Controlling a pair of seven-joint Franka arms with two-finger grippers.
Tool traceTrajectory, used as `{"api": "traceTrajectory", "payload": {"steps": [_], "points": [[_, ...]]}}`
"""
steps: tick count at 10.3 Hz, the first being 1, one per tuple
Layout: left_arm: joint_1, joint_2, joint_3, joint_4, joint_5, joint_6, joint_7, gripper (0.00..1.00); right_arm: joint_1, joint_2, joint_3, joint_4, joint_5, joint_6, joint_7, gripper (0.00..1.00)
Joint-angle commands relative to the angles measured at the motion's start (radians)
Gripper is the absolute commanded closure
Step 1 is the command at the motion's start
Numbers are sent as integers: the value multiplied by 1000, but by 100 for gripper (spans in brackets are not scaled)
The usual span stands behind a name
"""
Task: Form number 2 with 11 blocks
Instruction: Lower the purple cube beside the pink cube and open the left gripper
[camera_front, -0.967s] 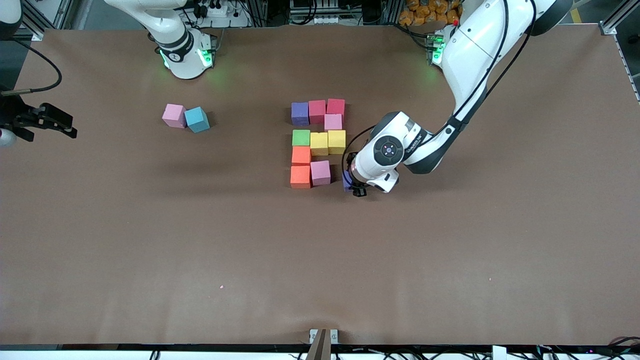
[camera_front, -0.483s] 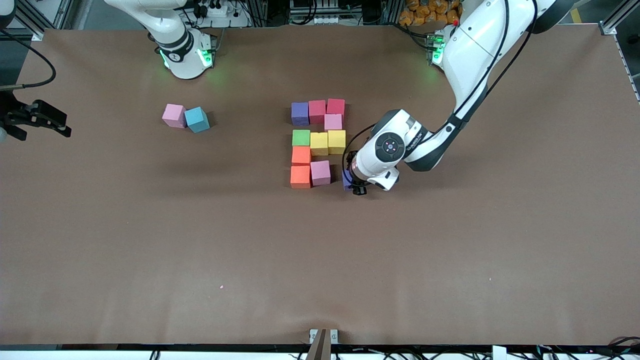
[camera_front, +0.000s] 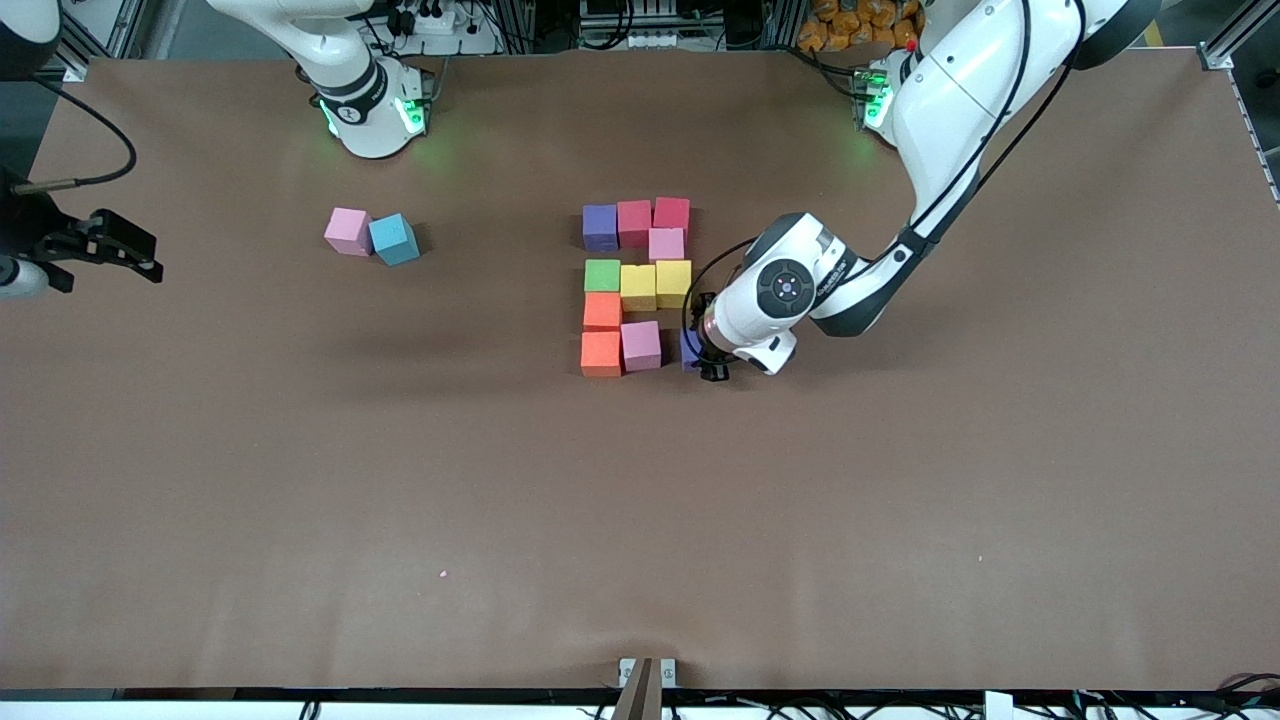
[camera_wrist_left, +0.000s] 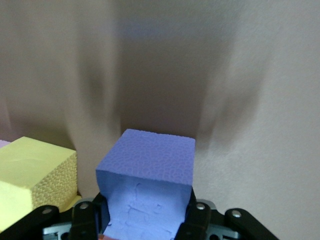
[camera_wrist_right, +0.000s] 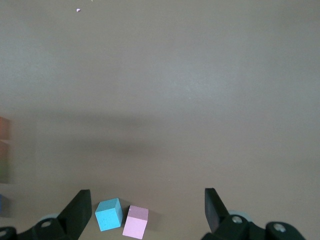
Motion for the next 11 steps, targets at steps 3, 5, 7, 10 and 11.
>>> {"api": "traceTrajectory", "payload": {"steps": [3, 5, 7, 10, 11], "points": [[-18, 12, -9, -4, -14, 42, 18, 57, 9, 16, 0, 24, -12, -15, -5, 0], [-36, 29, -7, 19, -11, 44, 18, 56, 24, 24, -2, 25, -32, -21, -6, 0], [-38, 29, -6, 19, -7, 44, 19, 56, 18, 24, -6, 28, -38, -19, -6, 0], [-39, 30, -6, 28, -1, 44, 24, 56, 18, 24, -9, 42, -43, -21, -6, 0], [-39, 33, -4, 34, -1, 44, 25, 56, 19, 24, -9, 42, -61, -21, -6, 0]]}}
